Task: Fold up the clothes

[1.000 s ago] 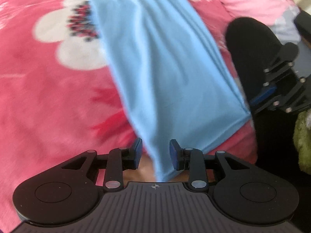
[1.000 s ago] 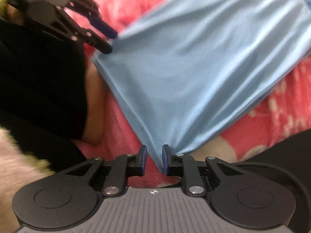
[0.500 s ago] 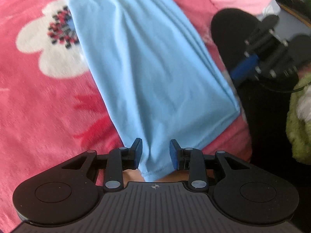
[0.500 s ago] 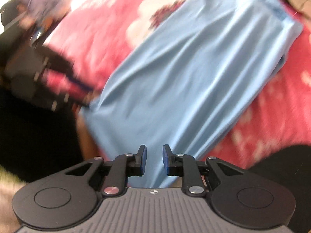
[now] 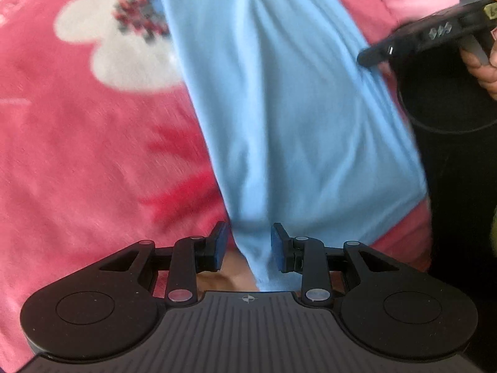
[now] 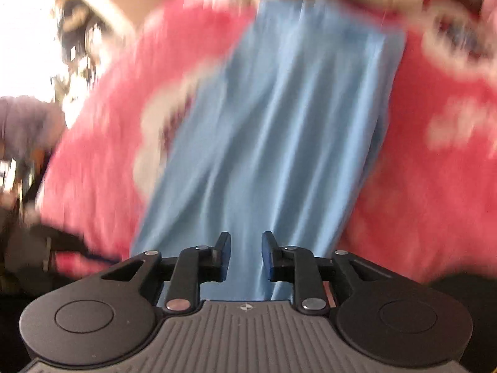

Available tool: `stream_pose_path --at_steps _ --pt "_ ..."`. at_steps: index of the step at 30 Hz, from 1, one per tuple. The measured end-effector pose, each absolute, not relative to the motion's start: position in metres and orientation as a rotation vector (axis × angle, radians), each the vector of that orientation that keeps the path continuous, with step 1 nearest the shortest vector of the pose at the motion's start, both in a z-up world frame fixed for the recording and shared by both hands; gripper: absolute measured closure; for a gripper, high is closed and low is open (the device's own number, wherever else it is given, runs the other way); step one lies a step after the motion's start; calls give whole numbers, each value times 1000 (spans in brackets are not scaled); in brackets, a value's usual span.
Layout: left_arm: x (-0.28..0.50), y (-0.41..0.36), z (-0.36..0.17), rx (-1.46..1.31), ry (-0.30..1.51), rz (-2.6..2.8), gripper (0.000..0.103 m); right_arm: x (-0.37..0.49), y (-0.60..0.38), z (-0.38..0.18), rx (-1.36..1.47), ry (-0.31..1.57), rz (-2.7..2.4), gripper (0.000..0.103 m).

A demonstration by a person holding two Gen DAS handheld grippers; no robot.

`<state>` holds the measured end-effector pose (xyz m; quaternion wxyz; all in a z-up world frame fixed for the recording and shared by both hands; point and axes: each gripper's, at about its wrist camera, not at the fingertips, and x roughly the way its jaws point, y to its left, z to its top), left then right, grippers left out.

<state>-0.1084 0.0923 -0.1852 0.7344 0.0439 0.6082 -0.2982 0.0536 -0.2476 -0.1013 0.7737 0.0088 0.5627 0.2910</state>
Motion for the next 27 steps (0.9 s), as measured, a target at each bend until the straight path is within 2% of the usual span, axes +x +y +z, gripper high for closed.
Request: stream_pose_path --at_steps 2,7,11,15,16,18,20,27 --pt "-96 94 -172 72 1300 -645 73 79 -248 -96 -22 1088 582 60" --pt "-60 71 -165 13 1208 -601 73 145 -248 -97 -81 817 496 53" --pt "-42 39 -187 -42 1186 -513 73 182 -209 -129 -194 735 500 51" --pt "-33 36 -175 -59 1140 -498 73 208 -190 -150 -323 699 500 51" --pt "-28 36 -173 -69 1133 -502 73 214 -188 -153 -343 695 490 52" --pt "-20 36 -171 -88 1119 -509 73 227 -195 -158 -288 732 487 65" --pt "-17 32 -172 -96 1108 -517 72 240 -205 -162 -206 777 487 98" --pt "-1 25 -185 -104 1131 -544 72 271 -267 -171 175 791 344 99"
